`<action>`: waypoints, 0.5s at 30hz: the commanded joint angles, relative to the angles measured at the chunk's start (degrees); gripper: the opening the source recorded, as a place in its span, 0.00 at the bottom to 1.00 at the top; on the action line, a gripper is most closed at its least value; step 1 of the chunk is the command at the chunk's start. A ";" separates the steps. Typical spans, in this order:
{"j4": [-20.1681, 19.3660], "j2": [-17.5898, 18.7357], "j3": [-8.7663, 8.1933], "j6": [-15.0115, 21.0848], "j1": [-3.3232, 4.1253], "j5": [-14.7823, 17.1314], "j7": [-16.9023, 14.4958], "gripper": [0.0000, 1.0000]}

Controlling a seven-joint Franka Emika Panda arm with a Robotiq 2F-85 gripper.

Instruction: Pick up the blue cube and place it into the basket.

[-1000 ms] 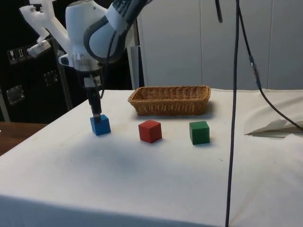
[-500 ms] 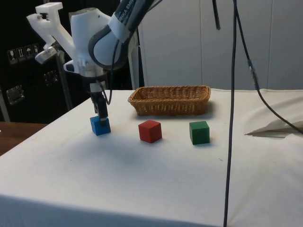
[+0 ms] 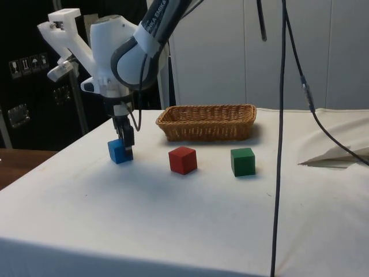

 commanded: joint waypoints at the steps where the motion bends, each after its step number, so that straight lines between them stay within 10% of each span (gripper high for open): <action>1: 0.17 0.40 0.23 0.57 -0.29 0.11 -0.46 0.07; 15: 0.06 0.17 0.06 0.23 -0.06 0.00 -0.34 0.07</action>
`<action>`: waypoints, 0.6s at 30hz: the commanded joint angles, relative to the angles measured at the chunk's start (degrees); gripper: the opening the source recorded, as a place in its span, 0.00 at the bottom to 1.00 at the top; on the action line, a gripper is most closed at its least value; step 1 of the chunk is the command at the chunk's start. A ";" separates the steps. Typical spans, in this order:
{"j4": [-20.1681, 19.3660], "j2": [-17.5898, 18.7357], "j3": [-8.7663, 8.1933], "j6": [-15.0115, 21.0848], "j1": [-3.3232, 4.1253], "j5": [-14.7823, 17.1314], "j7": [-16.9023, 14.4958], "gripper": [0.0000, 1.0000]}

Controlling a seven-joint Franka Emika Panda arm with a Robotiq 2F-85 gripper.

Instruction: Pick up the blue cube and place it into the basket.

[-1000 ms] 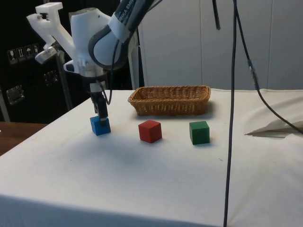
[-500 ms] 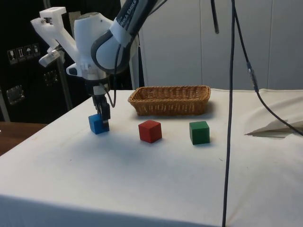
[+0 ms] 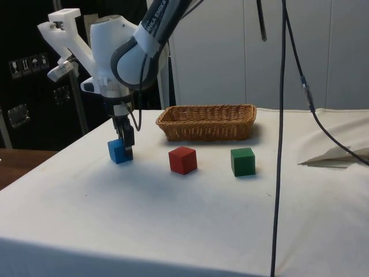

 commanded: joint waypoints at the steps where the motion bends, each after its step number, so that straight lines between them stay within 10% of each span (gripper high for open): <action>1: 0.06 0.17 0.06 0.23 0.00 0.00 -0.06 0.07; 18: -1.89 -3.21 0.57 -0.17 -0.69 2.29 -1.55 0.07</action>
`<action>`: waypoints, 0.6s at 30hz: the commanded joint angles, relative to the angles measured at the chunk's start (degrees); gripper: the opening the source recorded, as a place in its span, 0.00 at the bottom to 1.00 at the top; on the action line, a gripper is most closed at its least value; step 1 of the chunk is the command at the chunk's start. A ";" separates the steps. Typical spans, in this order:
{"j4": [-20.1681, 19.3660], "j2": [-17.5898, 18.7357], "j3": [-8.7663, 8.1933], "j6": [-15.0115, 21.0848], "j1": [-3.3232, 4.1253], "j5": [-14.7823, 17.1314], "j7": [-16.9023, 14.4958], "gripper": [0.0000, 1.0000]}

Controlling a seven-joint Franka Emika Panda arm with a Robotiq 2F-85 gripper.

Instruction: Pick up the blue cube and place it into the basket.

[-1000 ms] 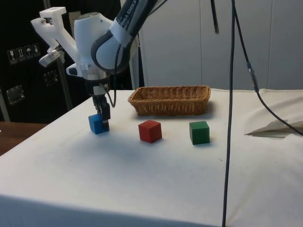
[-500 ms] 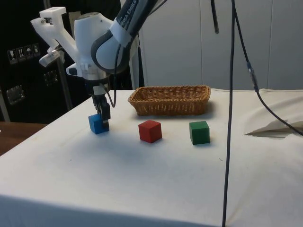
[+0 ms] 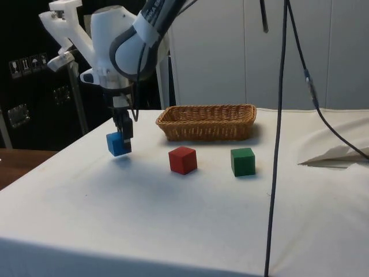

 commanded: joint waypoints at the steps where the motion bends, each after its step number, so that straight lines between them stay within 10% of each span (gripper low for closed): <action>1: -0.69 -0.74 0.57 0.29 -0.46 0.63 -0.63 0.07; 18: -5.10 -5.90 0.29 0.11 -0.69 2.23 -1.32 0.07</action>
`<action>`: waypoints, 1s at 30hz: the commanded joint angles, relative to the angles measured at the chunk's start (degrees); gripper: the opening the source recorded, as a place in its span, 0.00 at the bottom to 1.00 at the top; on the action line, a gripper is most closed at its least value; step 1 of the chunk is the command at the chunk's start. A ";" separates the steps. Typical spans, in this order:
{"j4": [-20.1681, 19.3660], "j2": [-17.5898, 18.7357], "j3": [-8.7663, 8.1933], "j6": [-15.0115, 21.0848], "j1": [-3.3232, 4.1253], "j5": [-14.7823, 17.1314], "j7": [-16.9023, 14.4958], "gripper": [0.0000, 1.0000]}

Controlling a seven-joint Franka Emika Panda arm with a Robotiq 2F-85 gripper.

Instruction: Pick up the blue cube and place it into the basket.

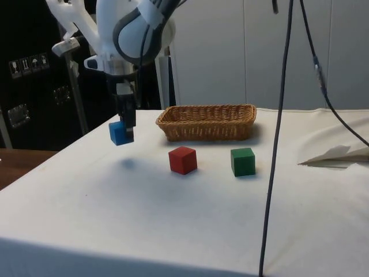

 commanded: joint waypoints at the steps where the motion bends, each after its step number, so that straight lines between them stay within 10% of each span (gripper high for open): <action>1: -0.92 -0.92 0.34 0.11 -0.40 0.40 -0.46 0.07; 30: -8.88 -8.77 -1.72 -0.11 -0.06 0.00 -0.06 0.07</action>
